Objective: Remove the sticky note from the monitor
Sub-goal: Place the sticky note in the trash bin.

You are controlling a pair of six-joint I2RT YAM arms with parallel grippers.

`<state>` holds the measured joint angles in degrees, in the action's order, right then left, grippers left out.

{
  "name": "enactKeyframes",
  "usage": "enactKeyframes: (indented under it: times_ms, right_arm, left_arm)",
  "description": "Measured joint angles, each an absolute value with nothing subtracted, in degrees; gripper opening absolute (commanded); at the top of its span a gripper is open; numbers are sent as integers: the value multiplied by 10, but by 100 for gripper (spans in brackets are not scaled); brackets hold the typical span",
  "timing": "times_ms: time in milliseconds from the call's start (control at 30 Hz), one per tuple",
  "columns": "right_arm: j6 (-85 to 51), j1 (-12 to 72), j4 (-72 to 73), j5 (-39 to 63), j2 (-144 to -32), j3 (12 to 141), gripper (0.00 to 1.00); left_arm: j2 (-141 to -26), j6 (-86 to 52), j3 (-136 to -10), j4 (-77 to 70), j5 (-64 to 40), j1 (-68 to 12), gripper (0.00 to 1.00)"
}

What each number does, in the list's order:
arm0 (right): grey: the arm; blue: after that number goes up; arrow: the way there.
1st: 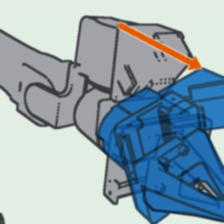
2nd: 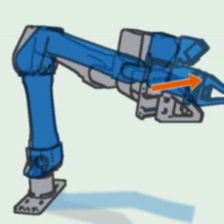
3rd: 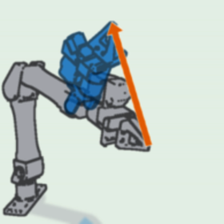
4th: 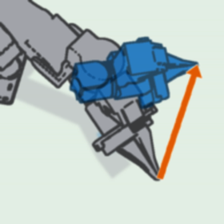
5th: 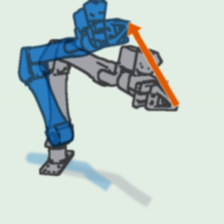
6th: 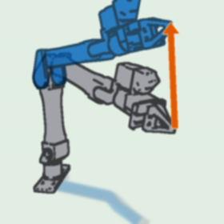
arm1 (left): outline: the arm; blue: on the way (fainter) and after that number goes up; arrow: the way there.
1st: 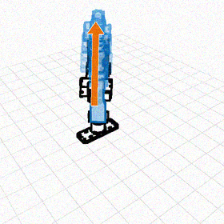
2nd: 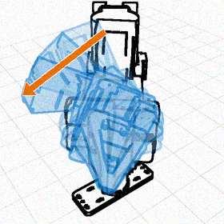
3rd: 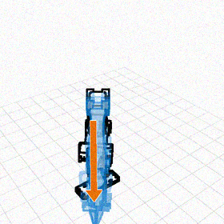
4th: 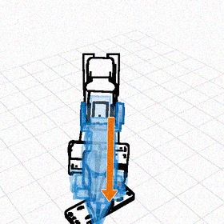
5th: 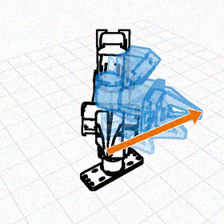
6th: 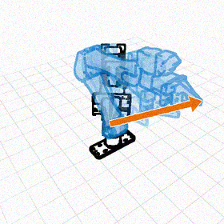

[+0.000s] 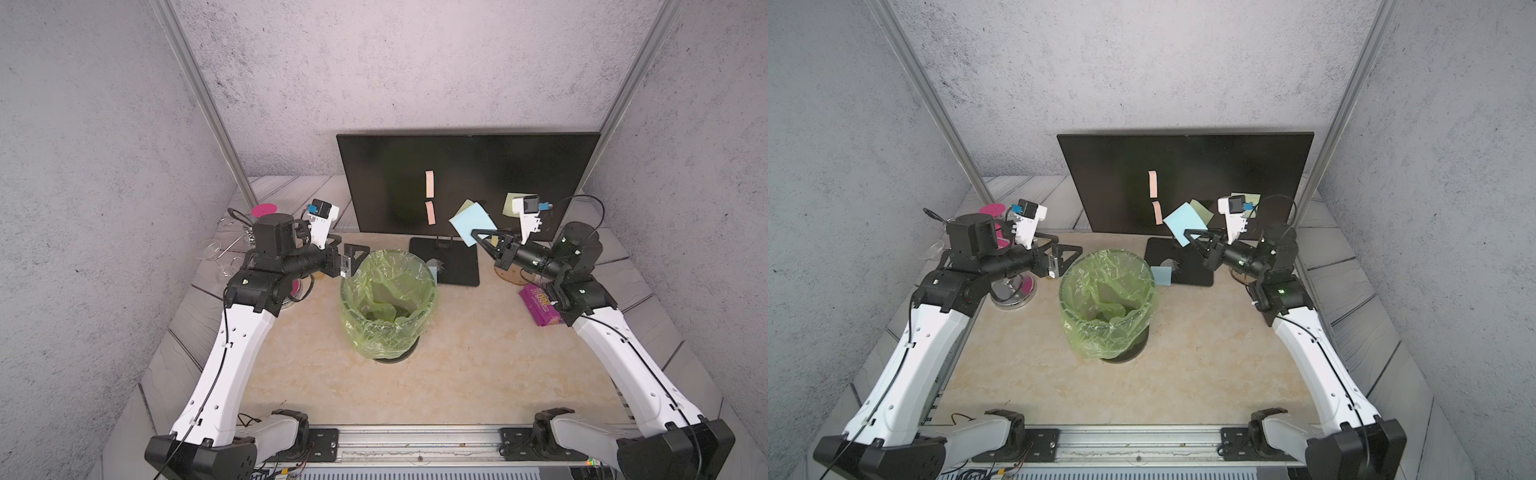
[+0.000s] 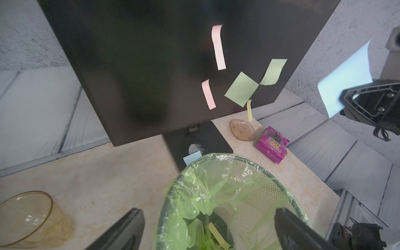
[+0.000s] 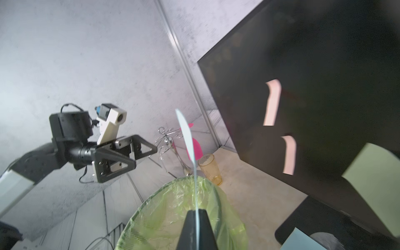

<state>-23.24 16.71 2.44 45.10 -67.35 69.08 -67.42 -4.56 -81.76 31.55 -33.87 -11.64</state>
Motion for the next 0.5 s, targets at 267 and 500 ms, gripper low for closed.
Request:
enactKeyframes:
  times_ms: [267,500]
  right_arm:
    - [-48,372,-188,342,-791,805,28]
    - [-28,398,-235,259,-826,814,55]
  left_arm:
    - [-659,-51,-817,316,-330,-116,100]
    - [-659,-48,-812,321,-341,-116,100]
